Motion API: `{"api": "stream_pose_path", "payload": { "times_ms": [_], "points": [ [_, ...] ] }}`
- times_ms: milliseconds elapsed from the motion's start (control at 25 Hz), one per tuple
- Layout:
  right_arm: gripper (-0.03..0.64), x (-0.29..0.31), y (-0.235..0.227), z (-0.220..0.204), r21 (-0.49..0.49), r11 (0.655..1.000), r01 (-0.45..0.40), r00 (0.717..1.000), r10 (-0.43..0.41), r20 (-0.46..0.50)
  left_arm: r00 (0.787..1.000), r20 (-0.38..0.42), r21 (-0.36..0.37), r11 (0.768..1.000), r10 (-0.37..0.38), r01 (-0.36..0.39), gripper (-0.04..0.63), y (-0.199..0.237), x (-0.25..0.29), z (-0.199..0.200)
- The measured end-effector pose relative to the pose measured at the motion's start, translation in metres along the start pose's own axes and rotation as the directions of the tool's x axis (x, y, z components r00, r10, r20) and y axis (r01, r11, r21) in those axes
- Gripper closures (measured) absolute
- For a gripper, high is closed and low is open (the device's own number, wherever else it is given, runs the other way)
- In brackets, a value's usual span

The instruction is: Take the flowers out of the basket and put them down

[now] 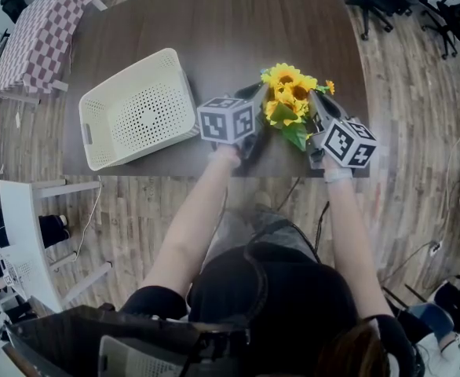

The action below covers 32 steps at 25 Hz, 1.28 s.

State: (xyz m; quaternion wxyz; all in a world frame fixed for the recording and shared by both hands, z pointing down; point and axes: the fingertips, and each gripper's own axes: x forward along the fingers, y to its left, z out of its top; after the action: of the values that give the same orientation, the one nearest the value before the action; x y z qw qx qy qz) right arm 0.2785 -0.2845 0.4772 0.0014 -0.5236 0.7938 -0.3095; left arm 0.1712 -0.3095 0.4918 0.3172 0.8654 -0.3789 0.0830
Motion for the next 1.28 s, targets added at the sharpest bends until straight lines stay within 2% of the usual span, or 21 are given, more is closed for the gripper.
{"api": "stream_pose_path", "payload": {
  "times_ms": [560, 1280],
  "points": [
    [0.609, 0.003, -0.011, 0.0, 0.019, 1.0, 0.017, 1.0, -0.017, 0.009, 1.0, 0.002, -0.004, 1.0, 0.0, 0.0, 0.584, 0.002, 0.005, -0.001],
    [0.598, 0.004, -0.018, 0.001, -0.02, 0.999, 0.05, 0.999, -0.05, 0.0, 1.0, 0.001, 0.029, 1.0, 0.007, -0.007, 0.575, 0.001, 0.007, -0.001]
  ]
}}
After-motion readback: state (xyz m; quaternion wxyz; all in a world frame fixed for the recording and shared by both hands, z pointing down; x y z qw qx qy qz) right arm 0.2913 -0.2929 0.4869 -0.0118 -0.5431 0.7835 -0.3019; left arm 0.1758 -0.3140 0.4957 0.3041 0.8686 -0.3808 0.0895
